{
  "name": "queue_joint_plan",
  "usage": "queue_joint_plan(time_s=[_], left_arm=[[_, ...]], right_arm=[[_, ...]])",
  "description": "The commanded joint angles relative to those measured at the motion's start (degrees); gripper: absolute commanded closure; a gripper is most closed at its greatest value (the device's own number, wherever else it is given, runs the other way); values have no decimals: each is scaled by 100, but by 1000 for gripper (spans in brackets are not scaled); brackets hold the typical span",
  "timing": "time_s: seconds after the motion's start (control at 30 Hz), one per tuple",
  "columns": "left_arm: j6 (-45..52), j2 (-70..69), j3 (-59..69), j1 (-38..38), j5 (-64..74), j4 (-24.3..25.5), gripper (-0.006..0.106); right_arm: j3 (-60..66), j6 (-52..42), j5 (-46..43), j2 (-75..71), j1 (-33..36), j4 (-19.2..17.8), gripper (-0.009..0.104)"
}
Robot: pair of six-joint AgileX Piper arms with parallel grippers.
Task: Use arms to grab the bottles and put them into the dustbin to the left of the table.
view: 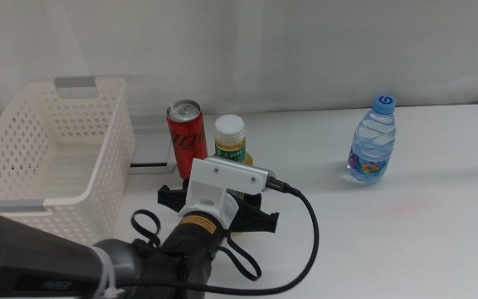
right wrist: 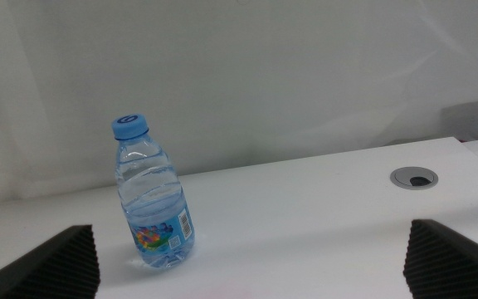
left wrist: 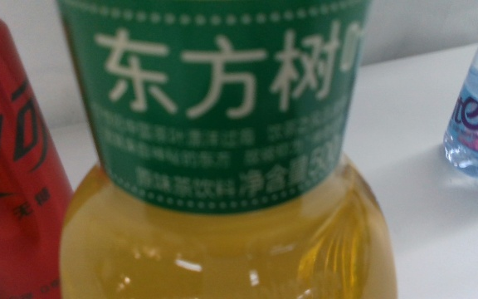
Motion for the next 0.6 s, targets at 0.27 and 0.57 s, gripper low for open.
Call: queue_joint_plan(time_s=[0.27,0.57], left_arm=[[1357,-1198,-768,725,1182,-42,103],[2298,-1884,-1896,1631,3066,-83,103]], right_arm=[[194,-20,-68,-30,-30,-43,-8],[194,-20,-102,-30,-30,-43,-8]])
